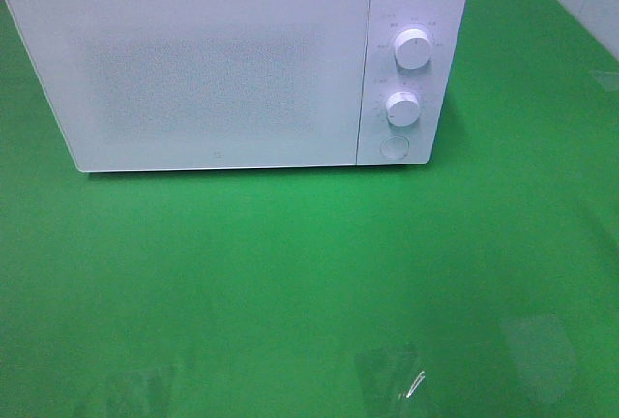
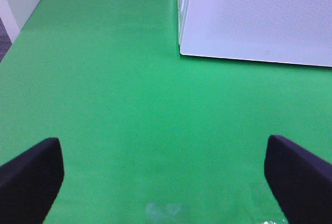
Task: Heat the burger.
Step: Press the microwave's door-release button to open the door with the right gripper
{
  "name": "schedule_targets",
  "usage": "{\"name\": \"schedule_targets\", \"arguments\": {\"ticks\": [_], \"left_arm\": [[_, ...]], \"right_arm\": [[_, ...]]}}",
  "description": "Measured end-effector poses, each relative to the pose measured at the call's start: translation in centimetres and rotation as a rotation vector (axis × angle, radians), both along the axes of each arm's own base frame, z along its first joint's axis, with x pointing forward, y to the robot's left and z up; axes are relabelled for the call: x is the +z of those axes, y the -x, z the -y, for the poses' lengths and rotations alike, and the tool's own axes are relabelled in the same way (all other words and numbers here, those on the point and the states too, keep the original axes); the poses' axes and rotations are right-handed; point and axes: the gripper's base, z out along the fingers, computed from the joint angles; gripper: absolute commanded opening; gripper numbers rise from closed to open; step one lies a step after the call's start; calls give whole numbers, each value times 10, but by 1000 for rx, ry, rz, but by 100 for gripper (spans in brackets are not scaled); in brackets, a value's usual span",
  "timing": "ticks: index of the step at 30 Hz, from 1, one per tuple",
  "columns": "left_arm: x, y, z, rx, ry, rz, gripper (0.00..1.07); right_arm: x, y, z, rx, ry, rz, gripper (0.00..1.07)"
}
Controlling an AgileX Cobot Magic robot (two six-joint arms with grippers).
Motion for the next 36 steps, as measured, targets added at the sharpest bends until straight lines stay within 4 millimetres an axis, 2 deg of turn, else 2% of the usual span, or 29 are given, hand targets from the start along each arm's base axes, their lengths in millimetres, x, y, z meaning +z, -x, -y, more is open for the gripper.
{"name": "schedule_targets", "arguments": {"ticks": [2,5,7,10,11,12,13,14,16,19,20,21,22,23,24,26,29,32,34,35,36], "left_arm": [[0,0,0,0,0,0,100],[0,0,0,0,0,0,100],[0,0,0,0,0,0,100],[0,0,0,0,0,0,100],[0,0,0,0,0,0,100],[0,0,0,0,0,0,100],[0,0,0,0,0,0,100],[0,0,0,0,0,0,100],[0,0,0,0,0,0,100],[0,0,0,0,0,0,100],[0,0,0,0,0,0,100],[0,0,0,0,0,0,100],[0,0,0,0,0,0,100],[0,0,0,0,0,0,100],[0,0,0,0,0,0,100],[0,0,0,0,0,0,100],[0,0,0,0,0,0,100],[0,0,0,0,0,0,100],[0,0,0,0,0,0,100],[0,0,0,0,0,0,100],[0,0,0,0,0,0,100]], "right_arm": [[-9,-16,-1,3,-7,-8,75],[-11,-20,-2,4,-7,-10,73],[-21,-31,-3,9,-9,-9,69],[-25,-33,-3,11,-10,-1,68],[-36,-35,-3,15,-13,13,64],[-36,-35,-3,15,-13,13,64],[-48,-35,-4,19,-17,20,58],[-48,-35,-4,19,-17,20,58],[-64,-33,-4,17,-57,41,41],[-68,-33,-4,14,-80,43,35],[-74,-31,-5,3,-136,40,24],[-74,-31,-5,3,-136,40,24],[-82,-29,-5,-8,-191,30,13],[-82,-29,-5,-8,-191,30,13],[-88,-27,-5,-20,-244,25,4],[-92,-25,-5,-31,-310,22,0],[-100,-22,-13,-15,-424,7,0],[-102,-22,-16,-7,-461,6,0],[-102,-24,-28,23,-641,16,0],[-102,-24,-28,23,-641,16,0],[-103,-25,-33,31,-759,15,0]]}}
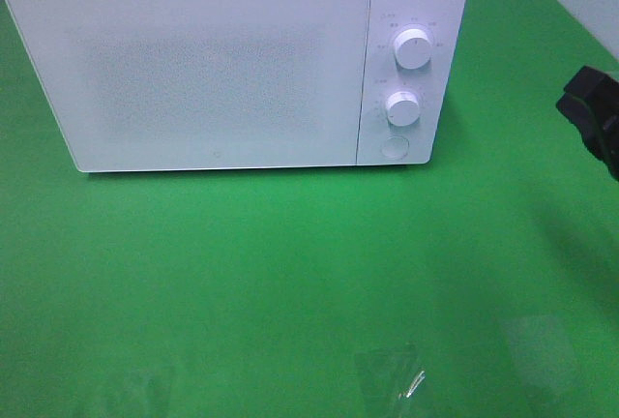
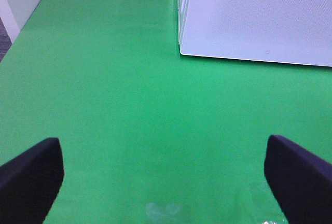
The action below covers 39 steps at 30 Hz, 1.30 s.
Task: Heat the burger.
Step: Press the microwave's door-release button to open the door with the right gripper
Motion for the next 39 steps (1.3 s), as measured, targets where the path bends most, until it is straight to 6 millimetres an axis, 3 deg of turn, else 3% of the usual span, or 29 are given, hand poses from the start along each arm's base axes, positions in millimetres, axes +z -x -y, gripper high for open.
{"name": "schedule_targets", "arguments": {"ticks": [6,9,14,26,31,39], "left_arm": [[0,0,0,0,0,0,100],[0,0,0,0,0,0,100],[0,0,0,0,0,0,100],[0,0,0,0,0,0,100],[0,0,0,0,0,0,100],[0,0,0,0,0,0,100]], "right_arm": [[-8,-5,-12,23,-265,-42,0],[-21,-8,-22,24,-443,-138,0],[-39,-8,-32,-58,-579,-235,0],[-59,0,-61,-213,-696,-280,0],[-61,-14,-84,-188,-719,-281,0],[-70,-32,-100,-203,-738,-287,0]]}}
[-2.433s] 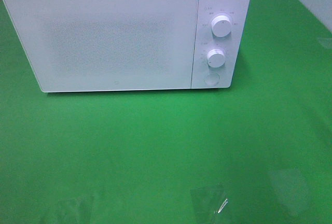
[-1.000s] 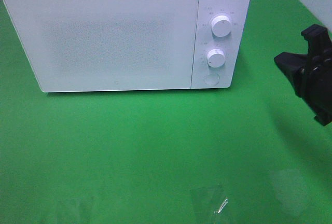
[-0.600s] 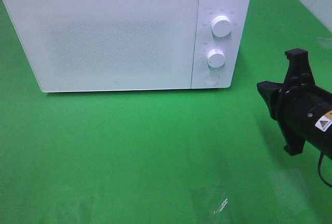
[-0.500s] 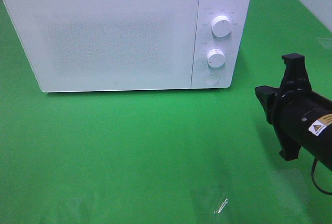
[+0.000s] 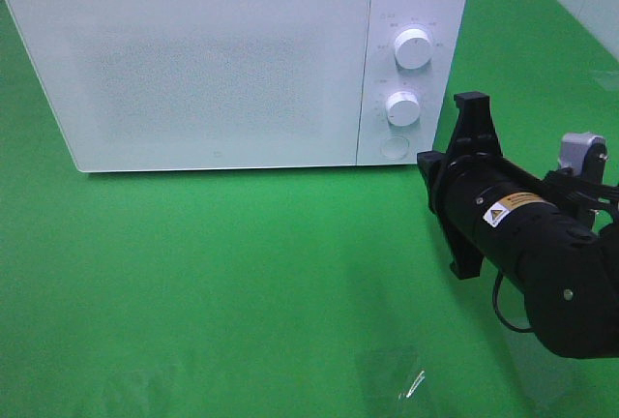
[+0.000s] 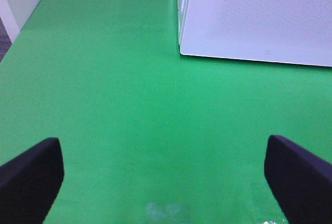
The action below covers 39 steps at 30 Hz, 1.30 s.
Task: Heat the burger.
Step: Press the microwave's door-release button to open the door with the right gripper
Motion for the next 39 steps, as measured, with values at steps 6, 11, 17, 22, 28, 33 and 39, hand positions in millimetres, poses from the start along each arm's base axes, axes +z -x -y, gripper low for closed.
{"name": "schedule_targets", "arguments": {"ticks": [6,11,17,22,28,33,39], "left_arm": [[0,0,0,0,0,0,100],[0,0,0,0,0,0,100],[0,0,0,0,0,0,100],[0,0,0,0,0,0,100],[0,0,0,0,0,0,100],[0,0,0,0,0,0,100],[0,0,0,0,0,0,100]], "right_arm": [[-6,-7,-4,-23,-10,-17,0],[-13,-12,-9,-27,-12,-27,0],[-15,-20,-3,-64,-27,-34,0],[-15,-25,-1,-82,-32,-29,0],[-26,-38,-11,-61,-23,-32,0],[-30,-43,-12,-67,-25,-36,0],[-30,-55,-9,-84,-34,-19,0]]}}
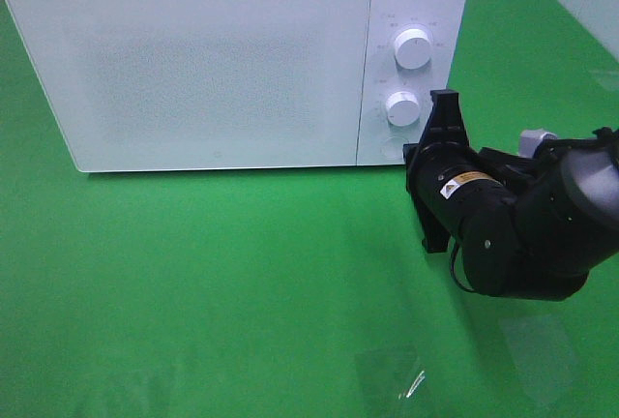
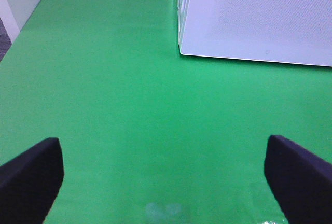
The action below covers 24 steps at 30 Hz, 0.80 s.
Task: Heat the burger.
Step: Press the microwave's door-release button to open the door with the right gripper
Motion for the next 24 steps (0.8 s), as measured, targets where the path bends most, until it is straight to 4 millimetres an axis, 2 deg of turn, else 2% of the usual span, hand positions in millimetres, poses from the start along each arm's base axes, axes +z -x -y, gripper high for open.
{"name": "schedule_targets", "arguments": {"ticks": [10,16,24], "left_arm": [[0,0,0,0,0,0,100],[0,0,0,0,0,0,100],[0,0,0,0,0,0,100]], "right_arm": [[4,-13,-1,2,-3,11,0],[-13,-15,-5,30,13,-33,0],[-12,-19,-7,26,7,-25,0]]}}
